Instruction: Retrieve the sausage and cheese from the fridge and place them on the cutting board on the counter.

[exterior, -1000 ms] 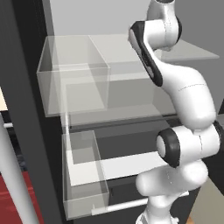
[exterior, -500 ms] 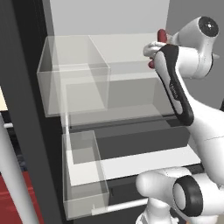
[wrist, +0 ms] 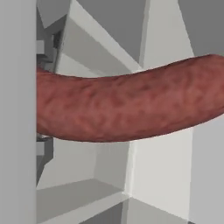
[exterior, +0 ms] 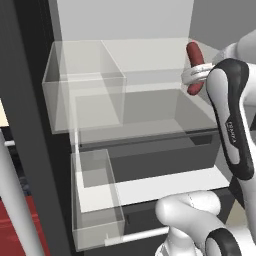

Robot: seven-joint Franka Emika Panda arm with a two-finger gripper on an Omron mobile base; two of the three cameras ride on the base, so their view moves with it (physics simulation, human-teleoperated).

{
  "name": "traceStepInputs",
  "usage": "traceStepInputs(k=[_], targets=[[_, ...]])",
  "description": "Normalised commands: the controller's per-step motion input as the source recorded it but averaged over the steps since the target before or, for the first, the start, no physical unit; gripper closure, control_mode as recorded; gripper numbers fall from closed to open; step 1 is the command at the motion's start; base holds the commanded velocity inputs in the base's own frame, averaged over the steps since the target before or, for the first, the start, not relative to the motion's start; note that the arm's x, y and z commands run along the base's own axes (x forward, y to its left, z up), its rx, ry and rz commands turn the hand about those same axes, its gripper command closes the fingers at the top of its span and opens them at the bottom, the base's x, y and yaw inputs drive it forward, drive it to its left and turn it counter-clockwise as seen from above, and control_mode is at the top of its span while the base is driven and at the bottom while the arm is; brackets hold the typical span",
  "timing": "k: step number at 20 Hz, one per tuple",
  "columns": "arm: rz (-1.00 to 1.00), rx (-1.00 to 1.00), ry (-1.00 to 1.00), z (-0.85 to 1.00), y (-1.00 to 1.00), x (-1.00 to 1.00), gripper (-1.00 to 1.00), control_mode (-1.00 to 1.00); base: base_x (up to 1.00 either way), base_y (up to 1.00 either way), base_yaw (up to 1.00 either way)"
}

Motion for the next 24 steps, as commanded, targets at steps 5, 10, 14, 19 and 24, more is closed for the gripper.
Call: traceStepInputs(k=[5,10,14,19,24], targets=[[0.01,-0.14,0.01,-0.08,-0.03,-1.0,1.0,-1.0,0.0,0.0,0.0],[-0.25,0.0,-0.04,0.0,-0.36,-0.99,1.0,-1.0,0.0,0.0,0.0],[-0.2,0.0,-0.08,0.01,-0.16,-1.0,1.0,-1.0,0.0,0.0,0.0],[-0.01,-0.01,-0.01,0.06,0.0,-0.58,1.0,-1.0,0.0,0.0,0.0],[0.09,0.0,0.01,-0.3,0.02,0.0,1.0,-1.0,0.0,0.0,0.0]])
